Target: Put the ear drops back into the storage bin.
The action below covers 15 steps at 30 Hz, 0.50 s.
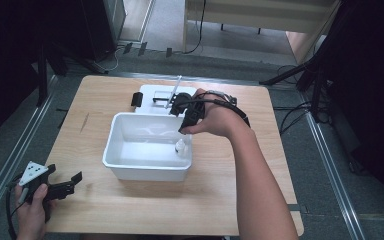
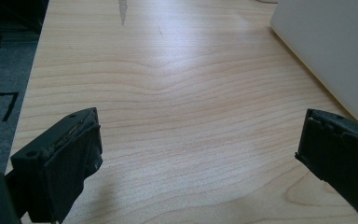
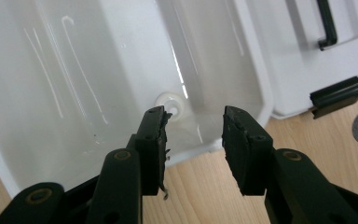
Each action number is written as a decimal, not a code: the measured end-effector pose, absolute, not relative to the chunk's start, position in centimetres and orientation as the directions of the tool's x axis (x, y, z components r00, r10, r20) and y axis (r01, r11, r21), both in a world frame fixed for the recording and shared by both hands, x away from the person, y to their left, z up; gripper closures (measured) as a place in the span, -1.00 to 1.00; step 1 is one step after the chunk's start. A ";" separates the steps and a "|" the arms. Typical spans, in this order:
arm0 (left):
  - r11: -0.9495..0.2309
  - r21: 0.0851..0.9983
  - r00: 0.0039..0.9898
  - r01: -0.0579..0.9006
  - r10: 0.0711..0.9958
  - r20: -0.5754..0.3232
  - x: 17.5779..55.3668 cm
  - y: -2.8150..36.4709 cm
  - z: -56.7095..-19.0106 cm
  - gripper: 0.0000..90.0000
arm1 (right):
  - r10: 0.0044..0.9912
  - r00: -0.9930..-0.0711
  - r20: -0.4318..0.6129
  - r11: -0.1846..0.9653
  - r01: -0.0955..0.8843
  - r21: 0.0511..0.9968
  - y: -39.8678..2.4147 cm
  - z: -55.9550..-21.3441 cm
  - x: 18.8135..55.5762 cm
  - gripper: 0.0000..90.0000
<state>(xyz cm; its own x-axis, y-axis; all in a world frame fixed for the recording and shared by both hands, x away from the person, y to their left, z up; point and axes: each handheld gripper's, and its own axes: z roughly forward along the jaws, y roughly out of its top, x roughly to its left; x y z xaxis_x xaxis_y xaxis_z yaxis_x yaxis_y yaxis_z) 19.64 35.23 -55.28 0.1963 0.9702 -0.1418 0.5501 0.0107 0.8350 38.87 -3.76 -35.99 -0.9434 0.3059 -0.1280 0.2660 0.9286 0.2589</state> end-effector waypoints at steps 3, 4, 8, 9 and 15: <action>0.010 0.835 0.197 0.550 0.970 -0.141 19.7 35.2 -55.3 -0.99 | 0.327 -0.936 -0.131 0.921 0.284 0.269 -4.9 -35.4 38.7 0.32; 0.008 0.835 0.197 0.550 0.970 -0.140 19.7 35.2 -55.3 -0.99 | 0.329 -0.935 -0.133 0.919 0.285 0.271 -5.1 -35.3 38.7 0.32; 0.008 0.835 0.196 0.550 0.971 -0.138 19.7 35.2 -55.3 -0.99 | 0.351 -0.926 -0.142 0.913 0.305 0.270 -6.8 -34.8 38.6 0.31; 0.007 0.835 0.196 0.551 0.971 -0.137 19.7 35.2 -55.3 -0.99 | 0.356 -0.923 -0.145 0.912 0.309 0.271 -7.4 -34.7 38.6 0.31; 0.006 0.834 0.196 0.552 0.971 -0.137 19.7 35.1 -55.3 -0.99 | 0.394 -0.908 -0.145 0.898 0.347 0.269 -10.1 -34.6 38.3 0.30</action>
<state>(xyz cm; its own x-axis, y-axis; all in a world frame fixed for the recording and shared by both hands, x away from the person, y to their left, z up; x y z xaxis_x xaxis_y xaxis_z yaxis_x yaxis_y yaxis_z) 19.69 35.13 -55.30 0.1963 0.9709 -0.1370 0.5516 0.0062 0.8341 38.30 -10.10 -34.58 -0.9076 0.3941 -0.1450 0.3471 0.8984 0.2690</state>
